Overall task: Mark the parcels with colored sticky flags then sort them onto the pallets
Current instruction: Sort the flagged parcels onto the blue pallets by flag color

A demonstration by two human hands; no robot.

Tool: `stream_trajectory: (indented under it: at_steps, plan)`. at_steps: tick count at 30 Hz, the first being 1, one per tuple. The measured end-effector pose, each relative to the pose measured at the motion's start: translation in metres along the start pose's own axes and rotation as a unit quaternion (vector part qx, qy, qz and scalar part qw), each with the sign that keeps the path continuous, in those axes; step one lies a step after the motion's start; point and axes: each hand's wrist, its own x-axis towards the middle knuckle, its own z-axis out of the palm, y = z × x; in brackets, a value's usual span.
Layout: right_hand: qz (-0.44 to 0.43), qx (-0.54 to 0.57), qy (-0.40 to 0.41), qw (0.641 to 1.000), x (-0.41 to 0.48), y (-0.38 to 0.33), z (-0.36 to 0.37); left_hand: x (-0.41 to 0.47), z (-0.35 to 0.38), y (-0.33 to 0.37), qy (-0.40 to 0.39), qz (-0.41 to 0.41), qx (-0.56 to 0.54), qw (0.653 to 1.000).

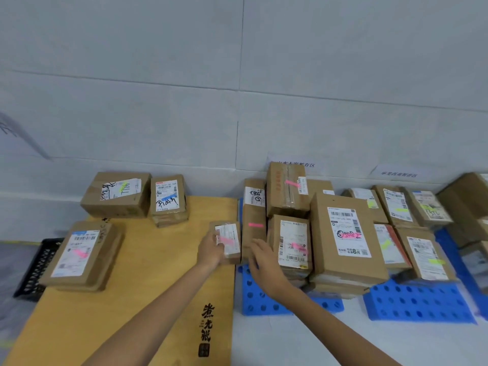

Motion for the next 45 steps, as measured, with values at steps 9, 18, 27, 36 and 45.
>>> stream_trajectory:
  at_steps: [9, 18, 27, 36, 45]
  plan:
    - [0.168, 0.094, -0.134, 0.972, 0.059, 0.007, 0.070, 0.050, 0.000, -0.049, -0.056, -0.098, -0.037, 0.993]
    - [0.143, -0.003, -0.056, 0.988, 0.037, 0.010, 0.116, 0.052, 0.004, -0.075, -0.072, -0.070, -0.088, 0.991]
    - [0.256, 0.294, 0.020, 0.920, 0.049, -0.013, 0.104, 0.052, -0.025, -0.089, -0.021, -0.086, -0.056, 0.995]
    - [0.239, 0.295, 0.016, 0.925, 0.024, -0.024, 0.104, 0.015, -0.056, -0.094, -0.034, -0.018, -0.023, 0.999]
    - [0.157, 0.262, 0.042, 0.951, -0.040, -0.022, 0.072, -0.068, -0.059, -0.069, -0.111, 0.190, -0.019, 0.975]
